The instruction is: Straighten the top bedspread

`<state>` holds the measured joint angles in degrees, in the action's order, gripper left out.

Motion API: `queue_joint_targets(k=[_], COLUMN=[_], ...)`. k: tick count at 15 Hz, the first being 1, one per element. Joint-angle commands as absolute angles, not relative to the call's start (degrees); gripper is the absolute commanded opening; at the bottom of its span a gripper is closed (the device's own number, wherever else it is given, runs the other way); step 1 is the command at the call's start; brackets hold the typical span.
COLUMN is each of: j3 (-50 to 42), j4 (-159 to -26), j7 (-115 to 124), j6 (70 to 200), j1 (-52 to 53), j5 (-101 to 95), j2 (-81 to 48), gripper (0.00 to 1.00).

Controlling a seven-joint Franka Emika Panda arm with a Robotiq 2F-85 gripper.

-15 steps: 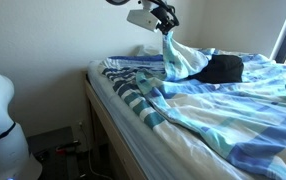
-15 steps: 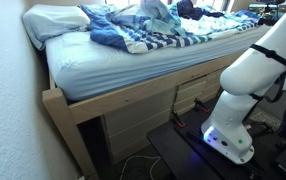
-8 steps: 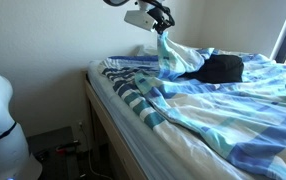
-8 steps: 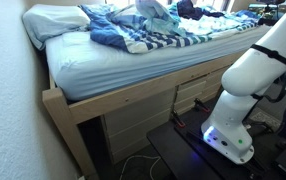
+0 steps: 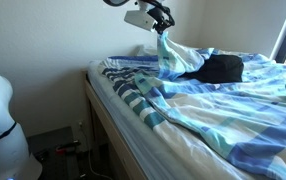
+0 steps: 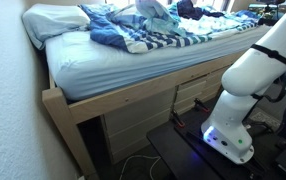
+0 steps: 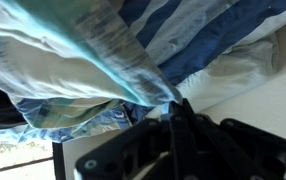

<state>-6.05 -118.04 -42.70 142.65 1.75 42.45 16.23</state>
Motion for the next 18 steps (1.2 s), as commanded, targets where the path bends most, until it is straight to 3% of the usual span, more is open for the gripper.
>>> queue_joint_targets(k=[1,18], j3=[-6.73,-0.43], j4=[-117.98,-111.98], j7=[-42.29,-43.37], j6=[142.74,142.12], j1=[2.57,11.13], j5=[41.95,37.82], j2=[16.24,17.84], gripper=[0.02,0.01])
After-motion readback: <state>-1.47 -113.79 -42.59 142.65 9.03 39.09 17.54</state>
